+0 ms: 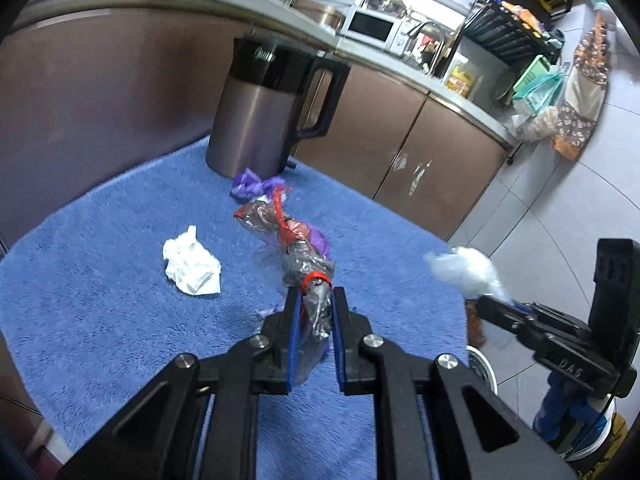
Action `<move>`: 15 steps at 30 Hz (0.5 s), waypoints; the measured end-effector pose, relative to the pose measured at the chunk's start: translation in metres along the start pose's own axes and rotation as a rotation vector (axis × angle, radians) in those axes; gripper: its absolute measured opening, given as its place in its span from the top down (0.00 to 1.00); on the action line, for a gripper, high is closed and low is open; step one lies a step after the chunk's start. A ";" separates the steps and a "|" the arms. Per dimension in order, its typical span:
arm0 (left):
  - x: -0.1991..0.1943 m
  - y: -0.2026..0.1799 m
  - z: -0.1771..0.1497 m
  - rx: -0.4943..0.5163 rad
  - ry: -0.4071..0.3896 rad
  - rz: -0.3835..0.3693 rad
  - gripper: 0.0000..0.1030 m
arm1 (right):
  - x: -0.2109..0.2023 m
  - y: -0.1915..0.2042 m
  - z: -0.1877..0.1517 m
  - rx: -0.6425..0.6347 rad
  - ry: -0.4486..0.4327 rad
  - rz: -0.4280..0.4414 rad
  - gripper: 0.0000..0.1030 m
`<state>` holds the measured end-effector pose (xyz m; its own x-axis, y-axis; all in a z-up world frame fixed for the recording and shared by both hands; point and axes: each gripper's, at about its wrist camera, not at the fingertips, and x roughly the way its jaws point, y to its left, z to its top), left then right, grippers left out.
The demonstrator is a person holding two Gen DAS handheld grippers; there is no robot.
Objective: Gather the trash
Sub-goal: 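Carry both plastics over the bin and open both grippers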
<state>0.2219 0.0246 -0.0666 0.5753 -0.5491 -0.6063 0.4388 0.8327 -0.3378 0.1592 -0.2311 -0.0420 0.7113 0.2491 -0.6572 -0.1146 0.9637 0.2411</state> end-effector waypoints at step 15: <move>-0.052 -0.104 -0.005 0.156 -0.064 -0.107 0.87 | -0.168 -0.044 -0.037 0.098 -0.244 -0.184 0.86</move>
<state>0.1429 -0.0335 -0.0041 0.5597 -0.6416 -0.5244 0.5988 0.7506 -0.2793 0.0192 -0.3120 0.0312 0.8604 0.0298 -0.5087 0.0899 0.9737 0.2093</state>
